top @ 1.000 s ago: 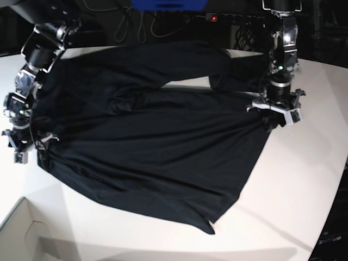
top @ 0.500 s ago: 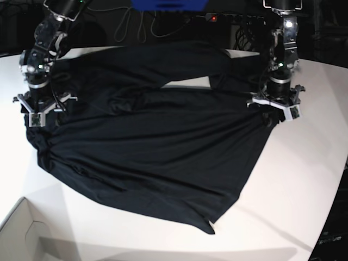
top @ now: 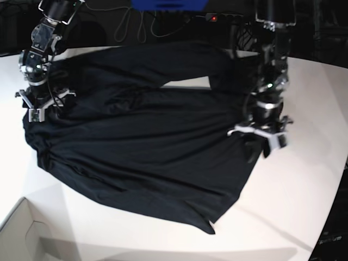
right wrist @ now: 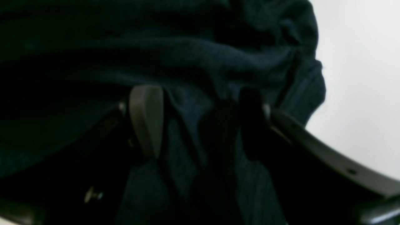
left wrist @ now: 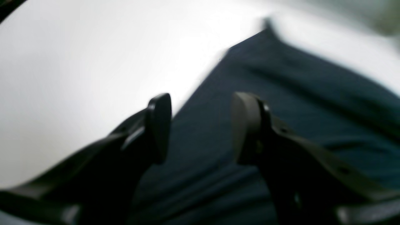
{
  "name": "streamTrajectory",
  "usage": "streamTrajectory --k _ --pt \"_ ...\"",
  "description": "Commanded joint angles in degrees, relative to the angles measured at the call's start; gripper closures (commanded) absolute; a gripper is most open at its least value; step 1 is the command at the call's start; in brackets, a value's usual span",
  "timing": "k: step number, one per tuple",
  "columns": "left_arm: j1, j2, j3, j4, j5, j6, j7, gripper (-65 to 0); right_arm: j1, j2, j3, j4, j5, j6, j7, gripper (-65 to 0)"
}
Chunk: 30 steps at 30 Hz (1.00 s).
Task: Layout the t-shirt on the table in an organized manner, then fold the t-shirt properly
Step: 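Pull the grasped shirt edges toward the robot with both grippers, then release the shirt and move both grippers to the collar-end corners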
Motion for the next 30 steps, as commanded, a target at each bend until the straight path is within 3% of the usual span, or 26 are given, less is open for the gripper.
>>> streamTrajectory --k 1,5,10,21,30 --pt "-0.8 -0.6 0.7 -2.0 -0.2 0.8 -0.5 -29.9 0.2 0.8 0.1 0.5 -0.7 -0.2 -0.7 -38.1" --pt "-3.4 -0.6 3.2 -11.3 -0.2 0.8 -0.9 -29.9 1.1 0.8 0.1 0.5 -0.8 -0.2 -0.7 -38.1" --pt "-5.3 -1.3 1.2 -19.5 -0.2 0.7 -1.0 -29.9 1.5 2.3 -0.3 0.2 -0.8 -0.2 -0.9 -38.1" --pt "-5.5 -4.9 -11.9 -23.9 -0.2 0.6 -1.0 -29.9 9.7 3.6 -0.6 -11.2 -0.8 -0.2 -0.8 -38.1" --pt "-1.6 -4.9 -17.7 -18.4 -0.3 0.6 -0.7 -29.9 10.2 3.2 -14.4 -11.7 -0.8 -0.2 -0.4 -38.3"
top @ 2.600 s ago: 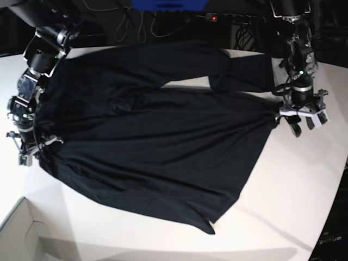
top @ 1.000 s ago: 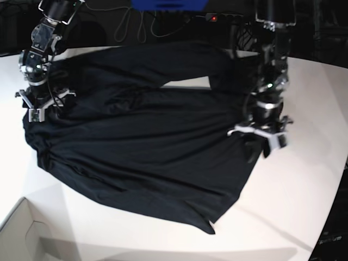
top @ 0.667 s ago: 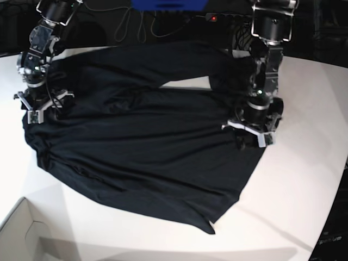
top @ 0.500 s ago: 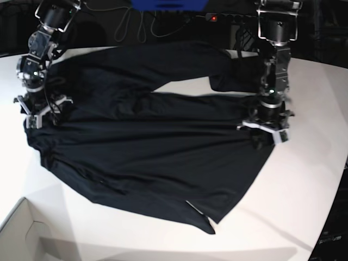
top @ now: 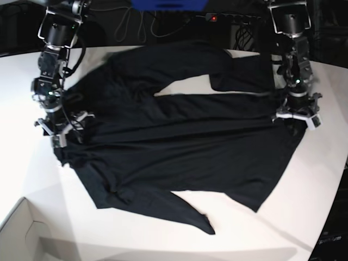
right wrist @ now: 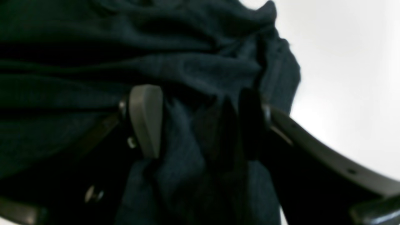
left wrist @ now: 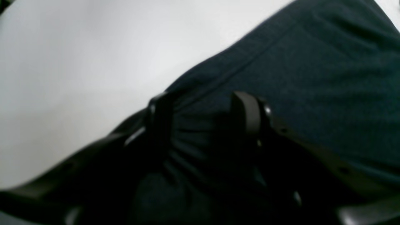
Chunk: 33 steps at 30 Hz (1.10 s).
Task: Layout the t-shirt on the table in an organized manner, then fold the t-shirt properly
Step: 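Release the shirt and move both grippers to the collar-end corners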
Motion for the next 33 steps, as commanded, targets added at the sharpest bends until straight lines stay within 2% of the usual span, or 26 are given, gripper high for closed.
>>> streamTrajectory --k 1,4,11,15,20,23,27,33 --pt "0.3 -0.3 -0.1 1.2 -0.5 1.2 2.3 -29.9 0.3 0.2 -1.3 0.1 -2.1 0.0 -2.9 -38.3" --pt "1.1 -0.3 -0.1 4.1 -0.5 1.2 2.4 -29.9 3.0 0.2 -4.6 -0.4 -2.1 0.0 -3.1 -38.4" --pt "1.3 -0.1 -0.2 10.7 -0.5 1.2 2.5 -29.9 10.4 1.2 -4.6 -5.3 -2.3 -0.3 -3.4 -38.4" --pt "3.6 0.1 -0.2 17.4 -0.5 1.2 2.5 -29.9 10.4 2.4 -0.5 -3.2 -2.3 -0.3 -3.4 -38.3" --pt "7.4 0.3 -0.2 26.2 -0.5 1.3 2.5 -29.9 5.4 0.9 4.8 8.1 -1.8 -0.1 -3.4 -38.2" --pt "9.3 0.3 -0.2 27.4 -0.5 1.3 2.5 -29.9 3.4 0.1 3.6 11.9 -1.8 0.1 -3.4 -38.4" --pt "12.2 0.3 -0.3 27.2 -0.5 1.3 2.4 -29.9 5.4 -1.1 -0.7 11.6 -2.1 2.3 -3.4 -38.4" --pt "16.9 0.3 -0.4 29.0 -0.5 1.3 2.0 -29.9 12.9 -2.3 -6.2 2.6 -2.1 2.4 -3.4 -38.4"
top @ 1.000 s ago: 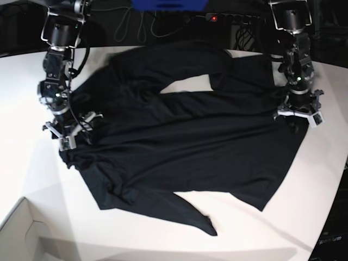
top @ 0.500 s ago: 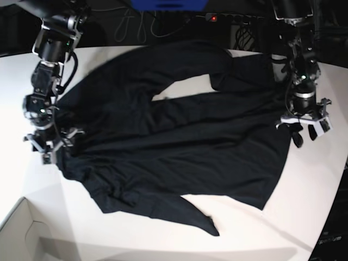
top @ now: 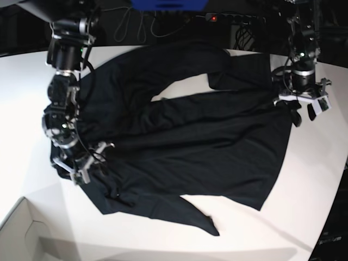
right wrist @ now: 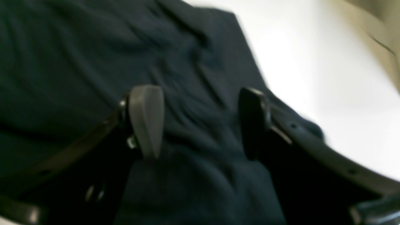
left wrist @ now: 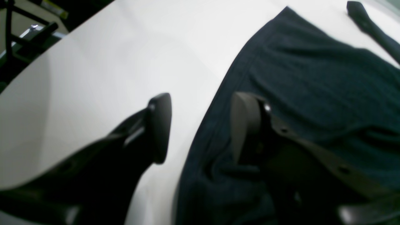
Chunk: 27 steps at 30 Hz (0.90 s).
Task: Layout the t-shirt on the table in an organized manner, then fold the t-shirt properly
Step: 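Release the shirt and move both grippers to the collar-end corners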
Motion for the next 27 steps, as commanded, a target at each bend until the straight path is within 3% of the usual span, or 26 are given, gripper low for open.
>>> streamTrajectory --k 1,8,12,14,18,19,24,27 --pt "1.0 -0.6 -1.1 1.6 -0.1 -0.1 -1.9 -29.9 2.8 0.5 -0.4 -1.8 0.4 -0.2 1.3 -38.4" --pt "5.6 1.6 -6.9 3.8 -0.2 -0.1 -1.5 -29.9 15.8 1.0 -2.2 -26.8 0.4 -0.4 2.0 -38.3" --pt "7.9 2.1 -8.9 3.8 -0.2 -0.1 -1.5 -29.9 20.1 1.8 -2.5 -37.3 0.3 -1.2 8.2 -38.3" --pt "8.9 2.2 -9.2 3.8 -0.2 -0.1 -1.5 -29.9 20.8 2.3 -2.5 -40.2 0.3 -5.1 12.3 -38.3" --pt "10.6 2.2 -8.8 3.8 -0.2 -0.2 -1.5 -29.9 21.8 2.5 -2.5 -42.3 0.3 -22.0 18.8 -38.5" --pt "11.0 2.2 -8.6 3.8 -0.2 -0.2 -1.5 -29.9 21.8 2.5 -2.5 -42.4 0.3 -23.9 20.0 -38.5" --pt "11.6 3.5 -7.8 4.2 -0.2 -0.2 -1.6 -29.9 21.8 2.5 -2.3 -41.6 0.3 -24.5 23.8 -38.5" --pt "11.6 4.2 -6.7 4.8 -0.2 -0.2 -1.5 -29.9 20.3 2.5 -2.1 -35.4 0.6 -24.5 23.7 -38.5"
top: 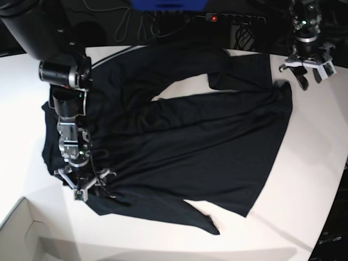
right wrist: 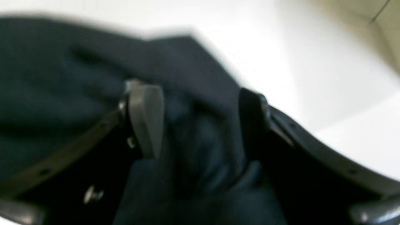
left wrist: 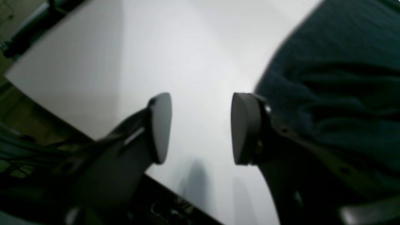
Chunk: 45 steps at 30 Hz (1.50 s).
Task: Layout the t-shirt on the table in an organized manner, then fold the t-shirt properly
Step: 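Release the shirt and move both grippers to the collar-end corners, then grasp the collar-end corners with both grippers and lift them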
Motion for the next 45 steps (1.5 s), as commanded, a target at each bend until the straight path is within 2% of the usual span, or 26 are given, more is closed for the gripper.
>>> streamTrajectory --k 1,3,7,12,21,25,30,34,38,45 --pt "-0.2 -0.4 0.6 1.0 0.0 0.0 -1.4 -29.9 0.8 0.7 0.2 3.8 0.4 -0.4 2.0 -38.5" --pt "-0.4 -0.4 2.1 0.9 0.1 0.0 -1.4 -29.9 -2.8 0.7 0.2 11.7 0.2 -0.2 1.3 -38.5" --pt "-2.3 -0.5 5.1 0.6 0.3 0.0 -1.3 -29.9 -10.8 0.7 0.2 28.5 0.5 -0.2 -4.9 -38.5" --pt "-5.4 -0.5 7.6 -5.0 0.5 0.0 -1.3 -29.9 -22.3 0.5 0.4 46.0 0.5 3.8 -11.8 -38.5" --pt "-9.4 -0.5 7.9 -10.8 0.5 0.0 -1.3 -29.4 -43.2 0.2 1.6 65.8 0.5 4.2 -18.4 -38.5" --pt "-11.0 -0.5 7.9 -11.8 0.4 0.0 -1.3 -29.4 -50.8 -0.6 3.8 68.8 0.7 4.4 -19.5 -38.5" --pt "-12.0 -0.6 7.8 -11.1 0.2 0.0 -1.3 -29.8 -55.2 -3.0 8.9 68.2 7.2 13.6 -19.5 -38.5" --pt "-11.8 -1.5 7.7 -8.3 0.1 0.0 -1.3 -29.8 -53.8 -5.0 13.2 65.8 8.4 18.4 -19.5 -38.4" --pt "-11.6 -1.5 7.6 -4.2 0.1 0.0 -1.3 -29.8 -51.2 -5.8 14.1 63.3 8.2 19.4 -19.5 -38.4" --pt "-6.6 -1.3 8.1 4.0 0.0 0.0 -1.3 -29.8 -47.2 -2.2 14.1 55.4 8.2 19.4 -19.5 -38.5"
